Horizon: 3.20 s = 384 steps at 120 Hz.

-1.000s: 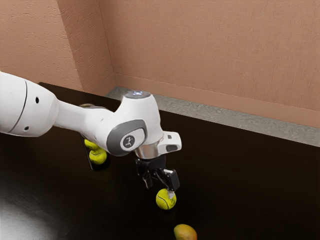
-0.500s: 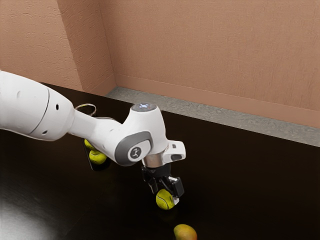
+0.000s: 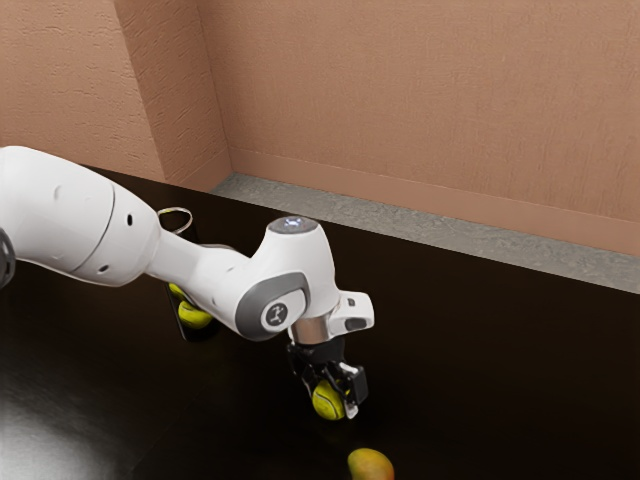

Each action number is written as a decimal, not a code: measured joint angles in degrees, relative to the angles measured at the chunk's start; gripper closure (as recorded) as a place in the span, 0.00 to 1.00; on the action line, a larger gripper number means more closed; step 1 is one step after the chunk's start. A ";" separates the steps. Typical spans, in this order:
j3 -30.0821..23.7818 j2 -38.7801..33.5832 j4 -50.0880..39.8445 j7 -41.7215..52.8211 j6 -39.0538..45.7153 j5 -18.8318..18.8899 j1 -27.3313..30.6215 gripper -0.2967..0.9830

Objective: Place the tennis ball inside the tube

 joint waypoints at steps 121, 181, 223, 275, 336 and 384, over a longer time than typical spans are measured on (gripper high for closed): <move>-0.12 -22.31 5.63 -0.29 -19.14 4.61 8.33 0.59; 0.06 -22.32 15.85 7.44 -30.41 7.87 19.80 0.61; 0.15 -21.62 17.63 12.98 -32.84 8.46 26.64 0.61; -1.36 -18.45 19.14 16.74 -33.23 9.08 31.03 0.65; -0.57 -15.64 21.56 18.62 -32.65 9.96 32.19 0.67; -0.68 -15.83 21.18 19.22 -32.64 9.98 31.70 0.66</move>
